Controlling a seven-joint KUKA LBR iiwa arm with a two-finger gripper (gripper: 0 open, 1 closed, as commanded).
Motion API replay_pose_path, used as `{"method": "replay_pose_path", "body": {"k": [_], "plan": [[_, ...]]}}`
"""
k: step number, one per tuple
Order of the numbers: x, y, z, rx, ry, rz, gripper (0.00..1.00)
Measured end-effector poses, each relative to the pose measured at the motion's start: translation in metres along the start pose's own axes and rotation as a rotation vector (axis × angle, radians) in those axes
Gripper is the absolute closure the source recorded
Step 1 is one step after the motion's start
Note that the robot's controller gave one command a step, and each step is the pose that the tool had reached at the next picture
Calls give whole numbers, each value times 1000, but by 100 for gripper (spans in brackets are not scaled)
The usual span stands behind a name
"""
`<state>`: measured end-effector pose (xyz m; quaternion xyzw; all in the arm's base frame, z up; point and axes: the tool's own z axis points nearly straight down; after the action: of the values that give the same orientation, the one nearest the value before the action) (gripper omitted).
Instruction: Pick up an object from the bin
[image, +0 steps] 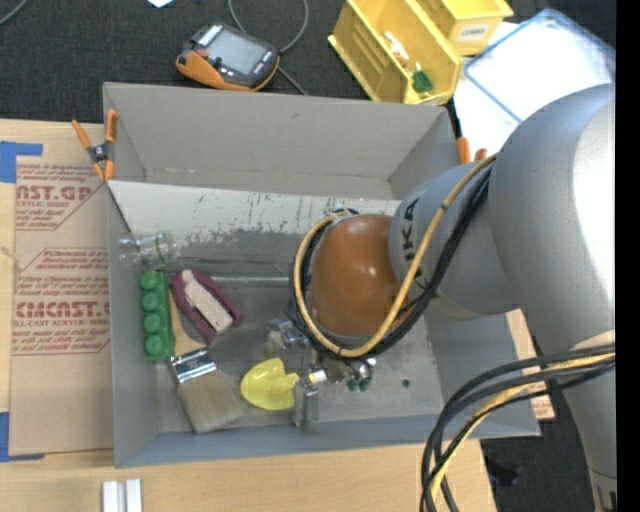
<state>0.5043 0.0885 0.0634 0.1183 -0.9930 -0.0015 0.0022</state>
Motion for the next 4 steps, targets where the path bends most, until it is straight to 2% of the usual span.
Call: {"method": "replay_pose_path", "body": {"k": [1,2,4], "plan": [[12,5,-8,2,-31,-21,0],[1,1,-2,-1,-2,-2,100],[1,2,-13,-1,-3,-2,100]]}}
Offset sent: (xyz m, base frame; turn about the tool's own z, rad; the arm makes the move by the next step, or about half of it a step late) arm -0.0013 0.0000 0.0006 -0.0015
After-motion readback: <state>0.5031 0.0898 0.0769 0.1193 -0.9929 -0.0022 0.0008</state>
